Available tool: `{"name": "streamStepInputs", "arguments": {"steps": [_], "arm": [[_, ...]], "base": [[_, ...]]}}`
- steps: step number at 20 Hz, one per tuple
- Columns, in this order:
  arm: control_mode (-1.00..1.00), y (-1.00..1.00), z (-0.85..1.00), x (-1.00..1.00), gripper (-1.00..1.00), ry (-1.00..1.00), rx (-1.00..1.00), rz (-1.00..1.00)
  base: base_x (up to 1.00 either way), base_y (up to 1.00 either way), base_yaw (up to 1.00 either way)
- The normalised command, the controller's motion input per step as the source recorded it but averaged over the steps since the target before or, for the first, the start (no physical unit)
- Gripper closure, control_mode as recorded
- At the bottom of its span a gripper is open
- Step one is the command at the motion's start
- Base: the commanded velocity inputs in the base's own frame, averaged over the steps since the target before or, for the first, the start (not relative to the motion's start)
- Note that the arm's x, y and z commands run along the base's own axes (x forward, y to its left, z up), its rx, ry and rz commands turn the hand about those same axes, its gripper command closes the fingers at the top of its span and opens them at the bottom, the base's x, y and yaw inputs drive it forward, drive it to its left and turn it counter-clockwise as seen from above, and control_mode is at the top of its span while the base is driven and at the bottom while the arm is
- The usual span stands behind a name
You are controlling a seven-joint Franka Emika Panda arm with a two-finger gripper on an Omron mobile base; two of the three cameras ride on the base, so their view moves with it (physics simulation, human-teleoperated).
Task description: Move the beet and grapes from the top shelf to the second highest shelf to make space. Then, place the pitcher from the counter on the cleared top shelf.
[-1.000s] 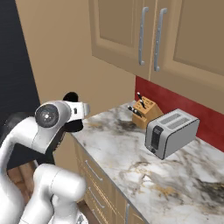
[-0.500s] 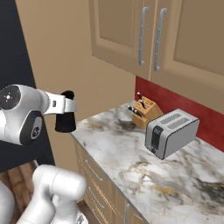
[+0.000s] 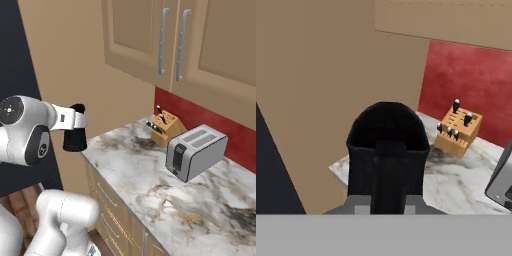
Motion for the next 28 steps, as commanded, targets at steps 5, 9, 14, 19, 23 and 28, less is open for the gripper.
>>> {"name": "streamStepInputs", "arguments": {"steps": [5, 9, 14, 19, 23, 28], "arm": [[1.0, 0.0, 0.0, 0.0, 1.0, 0.0, 0.0, 0.0], [1.0, 0.0, 0.0, 0.0, 1.0, 0.0, 0.0, 0.0], [1.0, 0.0, 0.0, 0.0, 1.0, 0.0, 0.0, 0.0], [1.0, 0.0, 0.0, 0.0, 1.0, 0.0, 0.0, 0.0], [1.0, 0.0, 0.0, 0.0, 1.0, 0.0, 0.0, 0.0], [1.0, 0.0, 0.0, 0.0, 1.0, 0.0, 0.0, 0.0]], "base": [[-0.1, 0.0, 0.02], [-0.62, 0.33, 0.26], [-0.39, 0.81, 0.42], [-0.02, 1.0, 0.45], [0.34, 0.97, 0.43], [0.72, 0.65, 0.32]]}}
